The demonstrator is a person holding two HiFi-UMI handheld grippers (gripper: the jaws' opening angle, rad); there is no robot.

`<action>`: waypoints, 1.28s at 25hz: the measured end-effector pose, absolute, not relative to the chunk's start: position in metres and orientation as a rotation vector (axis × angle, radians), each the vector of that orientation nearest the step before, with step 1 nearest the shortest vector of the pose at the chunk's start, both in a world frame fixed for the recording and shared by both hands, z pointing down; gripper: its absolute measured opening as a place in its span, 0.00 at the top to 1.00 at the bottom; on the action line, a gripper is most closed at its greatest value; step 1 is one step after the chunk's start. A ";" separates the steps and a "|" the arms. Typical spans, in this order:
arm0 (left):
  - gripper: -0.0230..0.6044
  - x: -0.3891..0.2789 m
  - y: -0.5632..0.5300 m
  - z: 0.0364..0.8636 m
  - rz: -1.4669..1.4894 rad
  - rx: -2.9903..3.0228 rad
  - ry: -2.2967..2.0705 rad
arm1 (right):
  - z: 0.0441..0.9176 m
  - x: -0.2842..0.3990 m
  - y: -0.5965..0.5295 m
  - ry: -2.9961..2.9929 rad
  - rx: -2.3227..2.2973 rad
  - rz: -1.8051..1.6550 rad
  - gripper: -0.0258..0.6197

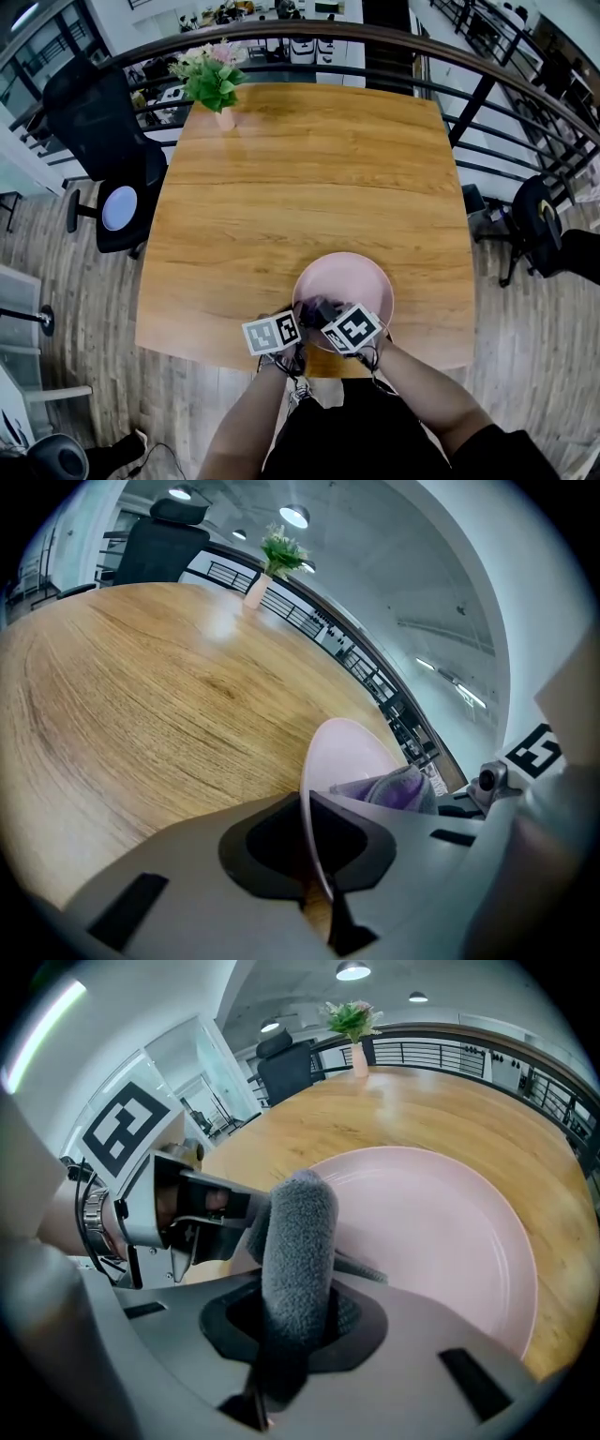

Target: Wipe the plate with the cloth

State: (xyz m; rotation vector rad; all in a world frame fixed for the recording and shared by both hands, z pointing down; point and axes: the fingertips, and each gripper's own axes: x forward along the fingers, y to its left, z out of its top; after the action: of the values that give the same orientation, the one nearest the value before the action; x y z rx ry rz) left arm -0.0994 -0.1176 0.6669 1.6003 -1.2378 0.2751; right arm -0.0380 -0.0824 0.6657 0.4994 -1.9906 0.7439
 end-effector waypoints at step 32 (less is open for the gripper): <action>0.91 -0.096 -0.117 0.668 0.270 1.608 -1.240 | 0.667 0.062 -0.200 -1.900 0.829 0.677 0.85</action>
State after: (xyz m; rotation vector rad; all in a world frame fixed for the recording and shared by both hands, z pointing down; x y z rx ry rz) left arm -0.0960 -0.1169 0.6681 1.6083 -1.2404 0.2705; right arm 0.0618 -0.2004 0.6671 0.8289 -1.8997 0.6766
